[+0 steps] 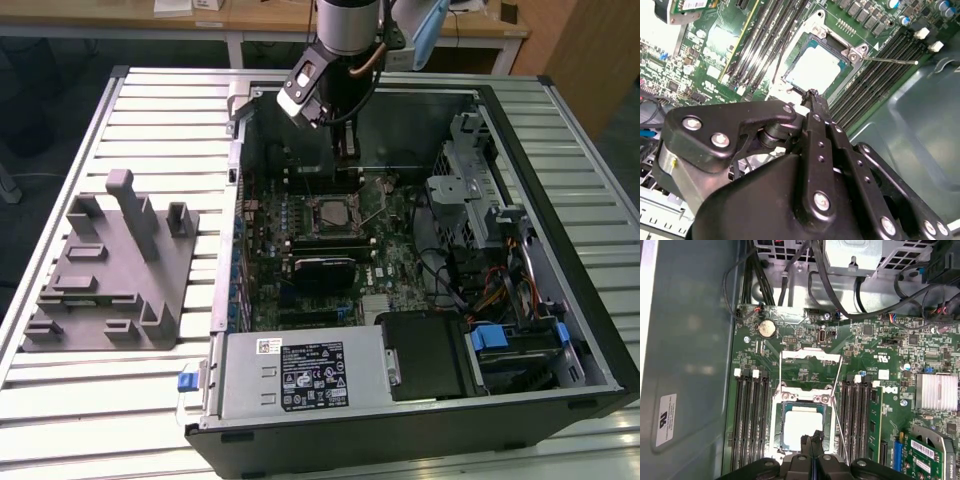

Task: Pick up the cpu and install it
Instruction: 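Place the cpu into insertion slot, then close the cpu cover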

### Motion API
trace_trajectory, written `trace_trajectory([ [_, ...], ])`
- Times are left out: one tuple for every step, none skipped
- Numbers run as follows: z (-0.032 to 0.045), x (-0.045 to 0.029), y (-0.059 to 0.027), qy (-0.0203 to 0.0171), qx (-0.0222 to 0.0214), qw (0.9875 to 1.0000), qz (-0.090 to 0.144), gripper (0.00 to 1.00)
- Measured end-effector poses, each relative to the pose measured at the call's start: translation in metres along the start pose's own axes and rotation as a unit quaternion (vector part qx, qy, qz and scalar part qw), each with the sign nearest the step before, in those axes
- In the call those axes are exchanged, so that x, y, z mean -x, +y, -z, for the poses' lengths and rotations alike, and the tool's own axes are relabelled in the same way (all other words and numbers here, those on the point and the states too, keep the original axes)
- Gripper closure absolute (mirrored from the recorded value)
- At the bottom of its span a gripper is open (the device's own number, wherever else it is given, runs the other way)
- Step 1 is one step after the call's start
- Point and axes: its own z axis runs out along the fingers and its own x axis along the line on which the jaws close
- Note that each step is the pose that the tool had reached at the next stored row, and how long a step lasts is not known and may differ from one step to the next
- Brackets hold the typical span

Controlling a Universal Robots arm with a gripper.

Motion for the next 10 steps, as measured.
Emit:
trace_trajectory([
  [0.0000,0.0000,0.0000,0.0000,0.0000,1.0000,0.000,0.89],
  [0.0001,0.0000,0.0000,0.0000,0.0000,1.0000,0.000,0.89],
  [0.0000,0.0000,0.0000,0.0000,0.0001,1.0000,0.000,0.89],
  [0.0000,0.0000,0.0000,0.0000,0.0001,1.0000,0.000,0.89],
  [0.0000,0.0000,0.0000,0.0000,0.0001,1.0000,0.000,0.89],
  [0.0000,0.0000,0.0000,0.0000,0.0001,1.0000,0.000,0.89],
  [0.0000,0.0000,0.0000,0.0000,0.0001,1.0000,0.000,0.89],
  [0.0001,0.0000,0.0000,0.0000,0.0001,1.0000,0.000,0.89],
  [0.0001,0.0000,0.0000,0.0000,0.0001,1.0000,0.000,0.89],
  [0.0001,0.0000,0.0001,-0.0001,0.0001,1.0000,0.000,0.89],
])
